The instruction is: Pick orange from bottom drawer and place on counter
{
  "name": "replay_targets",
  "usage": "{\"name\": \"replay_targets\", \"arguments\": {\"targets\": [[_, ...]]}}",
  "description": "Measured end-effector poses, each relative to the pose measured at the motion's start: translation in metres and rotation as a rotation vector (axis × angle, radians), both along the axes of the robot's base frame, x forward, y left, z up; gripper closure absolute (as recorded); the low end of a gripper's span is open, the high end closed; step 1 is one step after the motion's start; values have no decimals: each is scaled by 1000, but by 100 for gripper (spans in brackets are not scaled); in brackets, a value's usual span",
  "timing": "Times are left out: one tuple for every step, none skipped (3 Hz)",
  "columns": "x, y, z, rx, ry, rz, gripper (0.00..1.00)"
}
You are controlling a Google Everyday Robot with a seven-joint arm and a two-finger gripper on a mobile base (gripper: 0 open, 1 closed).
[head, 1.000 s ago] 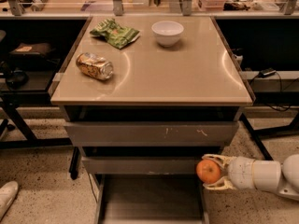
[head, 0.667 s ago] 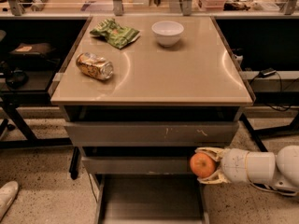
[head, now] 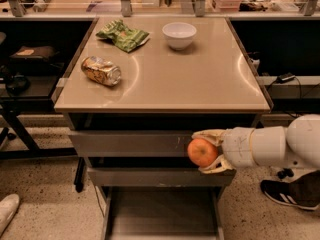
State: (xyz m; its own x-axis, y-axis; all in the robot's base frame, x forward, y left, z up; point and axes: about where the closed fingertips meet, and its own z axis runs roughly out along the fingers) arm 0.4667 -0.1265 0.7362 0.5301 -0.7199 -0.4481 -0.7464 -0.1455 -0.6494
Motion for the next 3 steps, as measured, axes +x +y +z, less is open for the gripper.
{"name": "replay_targets", "arguments": {"targets": [[17,4,52,29,-14,12,100],[49,-8,113,73,-78,-19,100],[49,-8,113,73,-78,-19,100]]}}
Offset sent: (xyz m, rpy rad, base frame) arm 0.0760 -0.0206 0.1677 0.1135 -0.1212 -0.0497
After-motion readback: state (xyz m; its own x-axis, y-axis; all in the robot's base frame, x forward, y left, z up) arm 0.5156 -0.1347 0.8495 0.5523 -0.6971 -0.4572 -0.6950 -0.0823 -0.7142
